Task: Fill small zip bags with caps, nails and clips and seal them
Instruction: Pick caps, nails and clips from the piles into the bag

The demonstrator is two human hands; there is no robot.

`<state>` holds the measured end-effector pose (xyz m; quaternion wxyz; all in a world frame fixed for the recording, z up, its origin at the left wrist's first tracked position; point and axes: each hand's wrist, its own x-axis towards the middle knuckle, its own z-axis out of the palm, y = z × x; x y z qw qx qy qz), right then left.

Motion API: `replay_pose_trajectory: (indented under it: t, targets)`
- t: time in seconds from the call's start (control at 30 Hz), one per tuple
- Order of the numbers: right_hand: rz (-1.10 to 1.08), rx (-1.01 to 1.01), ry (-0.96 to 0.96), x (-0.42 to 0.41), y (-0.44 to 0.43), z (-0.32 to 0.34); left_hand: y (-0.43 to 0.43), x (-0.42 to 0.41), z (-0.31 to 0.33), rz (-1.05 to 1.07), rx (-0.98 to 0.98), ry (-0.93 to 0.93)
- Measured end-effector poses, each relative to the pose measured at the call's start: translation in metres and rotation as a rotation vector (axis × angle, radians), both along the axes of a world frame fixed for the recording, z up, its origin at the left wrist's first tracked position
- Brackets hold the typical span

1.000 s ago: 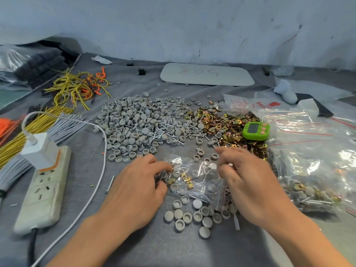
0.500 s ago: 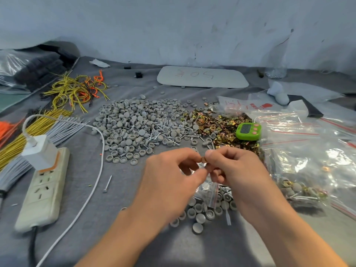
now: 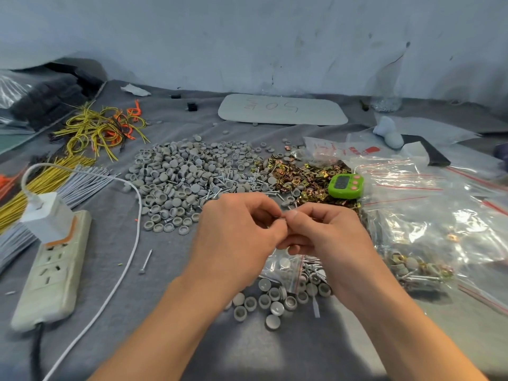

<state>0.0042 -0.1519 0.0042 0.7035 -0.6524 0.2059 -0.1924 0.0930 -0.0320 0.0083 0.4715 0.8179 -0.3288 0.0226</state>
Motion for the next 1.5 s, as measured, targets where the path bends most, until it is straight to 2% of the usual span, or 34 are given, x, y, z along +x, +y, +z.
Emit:
replay_pose_trajectory:
  t: [0.33, 0.53, 0.67, 0.83, 1.0, 1.3, 1.5]
  targets:
    - [-0.058, 0.094, -0.016, 0.000, -0.003, -0.006, -0.011, -0.012, -0.004, 0.080, -0.046, -0.059]
    - [-0.003, 0.203, -0.005, 0.002, -0.004, -0.007, -0.012, -0.015, -0.003, 0.087, -0.044, -0.106]
    - [0.076, 0.314, 0.082, 0.002, -0.004, -0.005, -0.011, -0.016, -0.005, 0.084, -0.024, -0.195]
    - [0.184, 0.238, 0.117, -0.006, -0.014, 0.000, -0.005, -0.016, -0.005, -0.024, -0.072, -0.217]
    - [0.245, 0.220, 0.125, -0.013, -0.020, 0.001, -0.003, -0.018, -0.002, -0.063, -0.068, -0.189]
    - [0.238, 0.461, 0.234, -0.020, -0.019, 0.001, -0.007, -0.025, -0.002, -0.143, -0.045, -0.086]
    - [0.265, 0.570, 0.281, -0.019, -0.022, -0.006, -0.007, -0.025, -0.004, -0.188, 0.028, -0.081]
